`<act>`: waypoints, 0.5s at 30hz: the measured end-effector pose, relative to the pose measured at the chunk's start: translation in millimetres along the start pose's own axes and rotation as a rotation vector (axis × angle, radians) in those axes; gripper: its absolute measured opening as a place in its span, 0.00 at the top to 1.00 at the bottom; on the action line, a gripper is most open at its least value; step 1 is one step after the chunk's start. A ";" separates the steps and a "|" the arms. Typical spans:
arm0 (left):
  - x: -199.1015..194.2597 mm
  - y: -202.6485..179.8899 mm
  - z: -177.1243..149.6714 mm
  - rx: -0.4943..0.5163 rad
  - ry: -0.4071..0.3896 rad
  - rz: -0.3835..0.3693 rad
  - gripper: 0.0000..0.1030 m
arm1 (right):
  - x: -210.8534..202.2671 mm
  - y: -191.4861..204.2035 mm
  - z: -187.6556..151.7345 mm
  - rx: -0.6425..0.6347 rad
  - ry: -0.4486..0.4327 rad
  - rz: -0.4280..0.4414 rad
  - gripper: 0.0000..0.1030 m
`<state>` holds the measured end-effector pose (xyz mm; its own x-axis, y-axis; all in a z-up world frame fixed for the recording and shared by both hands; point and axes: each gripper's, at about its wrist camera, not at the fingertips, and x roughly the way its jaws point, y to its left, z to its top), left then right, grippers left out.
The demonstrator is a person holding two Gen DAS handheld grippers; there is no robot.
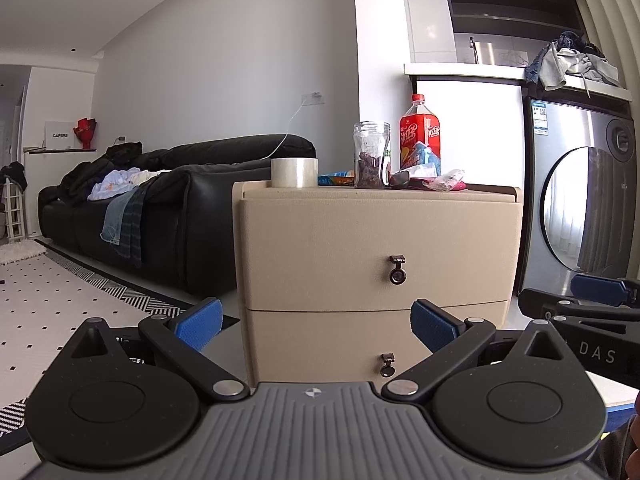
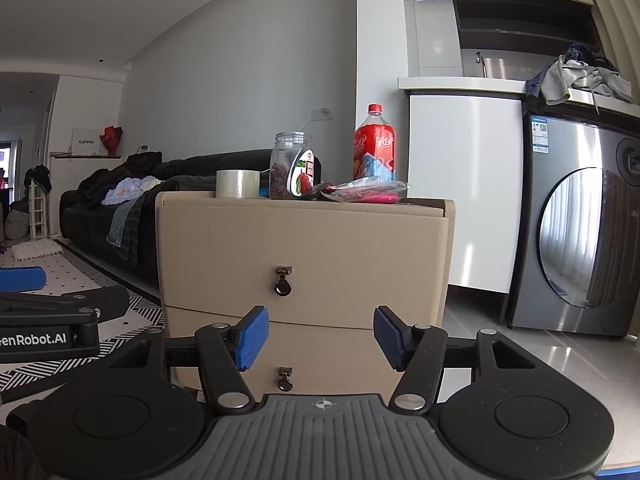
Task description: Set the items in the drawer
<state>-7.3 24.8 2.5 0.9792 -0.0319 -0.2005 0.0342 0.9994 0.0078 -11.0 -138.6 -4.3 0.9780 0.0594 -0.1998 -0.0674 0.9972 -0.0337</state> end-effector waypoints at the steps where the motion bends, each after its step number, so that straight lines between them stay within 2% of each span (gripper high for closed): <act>1: 0.2 -0.3 -0.1 0.002 0.002 0.000 0.00 | -0.2 0.9 -0.1 -0.004 0.001 0.000 0.40; 15: -7.1 -6.6 -2.6 0.017 0.003 -0.003 0.00 | -1.6 3.0 -0.1 -0.009 0.005 -0.004 0.40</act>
<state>-15.0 18.6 1.4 0.9785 -0.0349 -0.2031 0.0406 0.9989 0.0238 -12.8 -135.6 -4.2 0.9772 0.0555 -0.2048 -0.0657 0.9969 -0.0433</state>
